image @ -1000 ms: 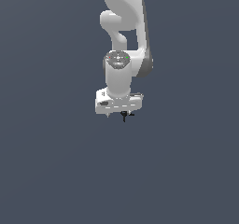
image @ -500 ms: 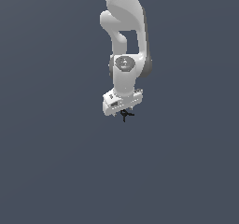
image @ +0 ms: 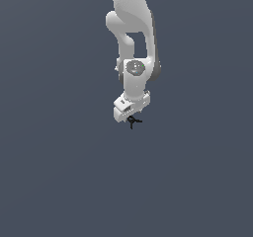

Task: Pick up the object and move it to a goal position.

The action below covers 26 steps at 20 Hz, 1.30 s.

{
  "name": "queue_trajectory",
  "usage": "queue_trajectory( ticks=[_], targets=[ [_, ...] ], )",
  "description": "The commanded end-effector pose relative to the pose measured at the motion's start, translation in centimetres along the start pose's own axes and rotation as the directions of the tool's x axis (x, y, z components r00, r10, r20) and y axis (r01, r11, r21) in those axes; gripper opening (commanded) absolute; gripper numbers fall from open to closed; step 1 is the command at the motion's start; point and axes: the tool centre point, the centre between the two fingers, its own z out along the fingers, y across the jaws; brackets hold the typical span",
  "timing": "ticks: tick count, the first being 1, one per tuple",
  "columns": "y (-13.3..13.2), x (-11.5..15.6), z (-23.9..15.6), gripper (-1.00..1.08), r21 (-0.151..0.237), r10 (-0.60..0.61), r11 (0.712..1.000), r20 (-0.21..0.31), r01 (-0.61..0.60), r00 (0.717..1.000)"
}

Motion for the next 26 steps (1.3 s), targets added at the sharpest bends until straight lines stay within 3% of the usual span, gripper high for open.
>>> queue_trajectory(
  ticks=[1, 9, 24, 25, 26],
  targets=[
    [-0.3, -0.2, 0.2, 1.00, 0.000, -0.023, 1.000, -0.001, 0.023, 1.000],
    [-0.4, -0.2, 0.7, 1.00, 0.001, -0.026, 1.000, -0.001, 0.026, 1.000],
    [-0.5, -0.3, 5.3, 1.00, 0.000, -0.031, 1.000, -0.001, 0.031, 1.000],
    [-0.5, -0.3, 5.3, -1.00, 0.000, -0.031, 1.000, -0.001, 0.031, 1.000],
    [-0.5, -0.3, 5.3, -1.00, 0.000, -0.031, 1.000, -0.001, 0.031, 1.000]
  ],
)
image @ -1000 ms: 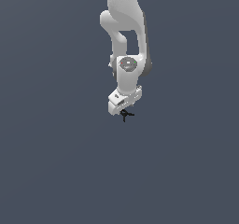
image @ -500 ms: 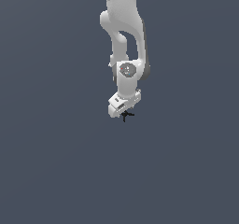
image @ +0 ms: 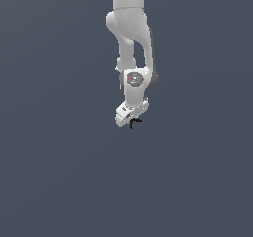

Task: Pick up the object and move it to a goal position.

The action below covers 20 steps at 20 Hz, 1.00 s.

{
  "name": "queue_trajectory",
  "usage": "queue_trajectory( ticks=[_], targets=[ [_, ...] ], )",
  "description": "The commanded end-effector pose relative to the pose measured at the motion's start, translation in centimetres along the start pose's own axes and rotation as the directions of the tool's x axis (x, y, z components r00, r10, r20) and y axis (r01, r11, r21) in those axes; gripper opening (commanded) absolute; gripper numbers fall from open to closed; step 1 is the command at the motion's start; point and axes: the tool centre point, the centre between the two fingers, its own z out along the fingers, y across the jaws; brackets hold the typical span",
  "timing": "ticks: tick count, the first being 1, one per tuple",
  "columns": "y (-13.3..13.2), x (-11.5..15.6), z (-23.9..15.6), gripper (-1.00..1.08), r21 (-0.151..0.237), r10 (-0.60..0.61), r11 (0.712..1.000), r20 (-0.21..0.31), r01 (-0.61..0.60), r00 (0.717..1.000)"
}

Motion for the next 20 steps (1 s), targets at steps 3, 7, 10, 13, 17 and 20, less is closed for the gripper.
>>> queue_trajectory(
  ticks=[3, 7, 10, 13, 17, 20],
  targets=[
    [0.0, 0.0, 0.0, -1.00, 0.000, 0.000, 1.000, 0.000, 0.000, 1.000],
    [0.0, 0.0, 0.0, -1.00, 0.000, 0.000, 1.000, 0.000, 0.000, 1.000],
    [0.0, 0.0, 0.0, -1.00, -0.001, 0.000, 1.000, -0.001, 0.000, 1.000],
    [0.1, -0.1, -0.3, -1.00, -0.001, 0.000, 1.000, -0.001, 0.000, 1.000],
    [0.2, -0.4, -1.4, -1.00, -0.001, 0.000, 1.000, -0.001, 0.000, 1.000],
    [0.4, -0.7, -2.7, -1.00, -0.001, 0.000, 1.000, 0.000, 0.000, 1.000]
  ],
)
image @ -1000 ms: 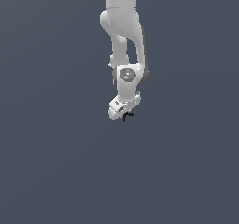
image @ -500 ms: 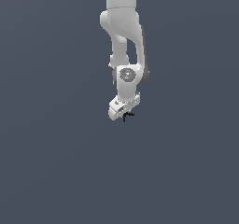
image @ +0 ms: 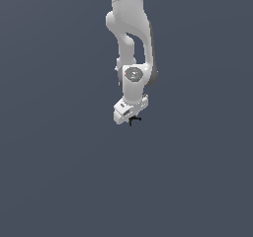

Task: Pick up the object and move it to a goal position.

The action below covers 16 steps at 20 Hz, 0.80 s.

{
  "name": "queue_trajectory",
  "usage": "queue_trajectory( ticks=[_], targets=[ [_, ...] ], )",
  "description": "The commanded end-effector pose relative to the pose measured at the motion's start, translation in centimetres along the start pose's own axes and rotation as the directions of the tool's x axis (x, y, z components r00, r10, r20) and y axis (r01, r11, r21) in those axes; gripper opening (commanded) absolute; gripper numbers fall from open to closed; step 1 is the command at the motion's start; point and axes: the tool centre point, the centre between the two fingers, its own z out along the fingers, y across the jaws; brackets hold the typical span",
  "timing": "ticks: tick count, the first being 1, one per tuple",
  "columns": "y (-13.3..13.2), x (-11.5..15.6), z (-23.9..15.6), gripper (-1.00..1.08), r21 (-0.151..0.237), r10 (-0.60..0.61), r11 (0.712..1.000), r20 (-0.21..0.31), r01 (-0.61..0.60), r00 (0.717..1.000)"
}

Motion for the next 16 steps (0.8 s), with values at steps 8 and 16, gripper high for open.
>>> queue_trajectory(
  ticks=[8, 16],
  targets=[
    [0.7, -1.5, -6.1, -1.00, -0.001, -0.001, 1.000, 0.000, 0.001, 1.000],
    [1.6, -3.4, -13.7, -1.00, 0.001, -0.001, 1.000, -0.002, 0.001, 1.000]
  ],
)
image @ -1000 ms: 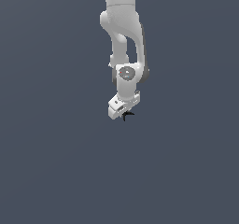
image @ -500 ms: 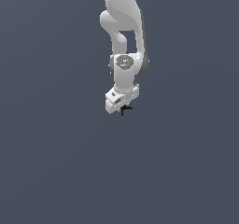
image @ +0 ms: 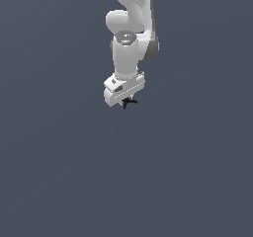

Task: Pick up the object and move it to a goal position.

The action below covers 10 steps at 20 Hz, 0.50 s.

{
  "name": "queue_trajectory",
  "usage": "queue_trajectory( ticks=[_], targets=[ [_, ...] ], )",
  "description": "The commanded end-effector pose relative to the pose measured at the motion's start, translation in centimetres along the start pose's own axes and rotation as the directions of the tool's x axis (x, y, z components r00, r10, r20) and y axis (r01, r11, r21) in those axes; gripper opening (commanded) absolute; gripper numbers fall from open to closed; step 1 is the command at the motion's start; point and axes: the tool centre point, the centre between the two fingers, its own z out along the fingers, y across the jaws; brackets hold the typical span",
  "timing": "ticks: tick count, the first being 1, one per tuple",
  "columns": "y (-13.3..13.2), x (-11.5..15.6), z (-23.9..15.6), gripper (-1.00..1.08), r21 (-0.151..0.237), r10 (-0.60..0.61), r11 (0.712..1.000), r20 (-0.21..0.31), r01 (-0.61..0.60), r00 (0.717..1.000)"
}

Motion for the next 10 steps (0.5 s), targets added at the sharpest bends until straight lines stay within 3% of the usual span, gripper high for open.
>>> queue_trajectory(
  ticks=[1, 10],
  targets=[
    [0.3, -0.6, -2.6, -1.00, 0.001, 0.000, 1.000, -0.001, 0.000, 1.000],
    [1.3, -2.8, -11.5, -1.00, 0.002, -0.001, 1.000, -0.003, 0.001, 1.000]
  ],
)
